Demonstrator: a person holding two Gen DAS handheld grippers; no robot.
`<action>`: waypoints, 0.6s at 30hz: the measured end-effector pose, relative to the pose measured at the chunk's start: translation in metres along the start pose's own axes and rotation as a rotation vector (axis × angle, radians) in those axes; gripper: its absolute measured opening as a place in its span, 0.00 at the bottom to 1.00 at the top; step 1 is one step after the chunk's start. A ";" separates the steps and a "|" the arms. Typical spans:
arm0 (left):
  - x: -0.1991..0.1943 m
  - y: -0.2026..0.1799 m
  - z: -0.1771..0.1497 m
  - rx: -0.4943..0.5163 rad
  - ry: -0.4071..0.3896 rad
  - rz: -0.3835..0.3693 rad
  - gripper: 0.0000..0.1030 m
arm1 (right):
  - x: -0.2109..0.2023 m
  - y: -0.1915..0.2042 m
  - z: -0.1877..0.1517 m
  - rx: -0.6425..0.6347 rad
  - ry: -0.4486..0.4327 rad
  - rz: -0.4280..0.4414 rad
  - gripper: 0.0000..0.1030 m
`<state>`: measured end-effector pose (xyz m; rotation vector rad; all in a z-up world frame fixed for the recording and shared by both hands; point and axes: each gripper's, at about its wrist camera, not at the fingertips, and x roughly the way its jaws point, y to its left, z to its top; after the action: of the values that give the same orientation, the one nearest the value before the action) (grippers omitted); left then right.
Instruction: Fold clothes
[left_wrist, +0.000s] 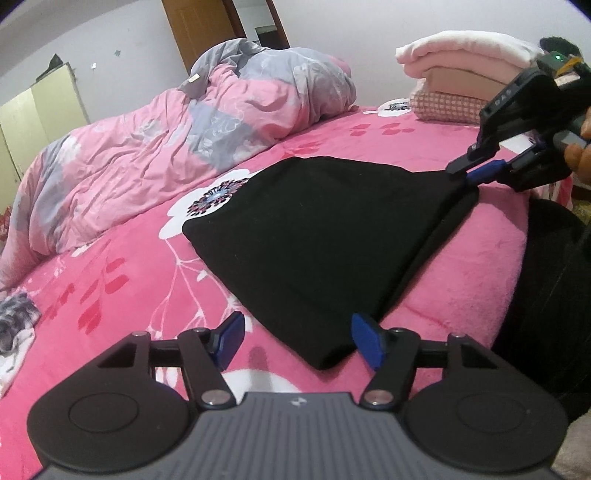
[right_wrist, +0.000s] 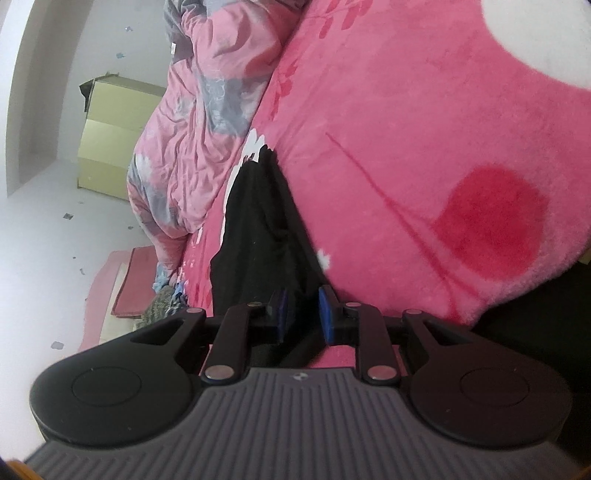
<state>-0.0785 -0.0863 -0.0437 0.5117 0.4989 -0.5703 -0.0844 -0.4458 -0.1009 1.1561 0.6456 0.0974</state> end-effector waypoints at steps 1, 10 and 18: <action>0.000 0.002 0.000 -0.010 0.001 -0.007 0.63 | 0.002 0.001 0.000 -0.013 -0.007 -0.007 0.07; -0.006 0.011 -0.004 -0.056 0.015 -0.038 0.63 | -0.018 0.010 -0.011 -0.083 -0.058 -0.015 0.03; -0.011 0.025 -0.005 -0.128 0.036 -0.070 0.63 | -0.016 0.002 -0.012 -0.099 -0.066 -0.044 0.03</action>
<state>-0.0730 -0.0613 -0.0331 0.3838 0.5853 -0.5927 -0.1034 -0.4417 -0.0951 1.0450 0.6012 0.0527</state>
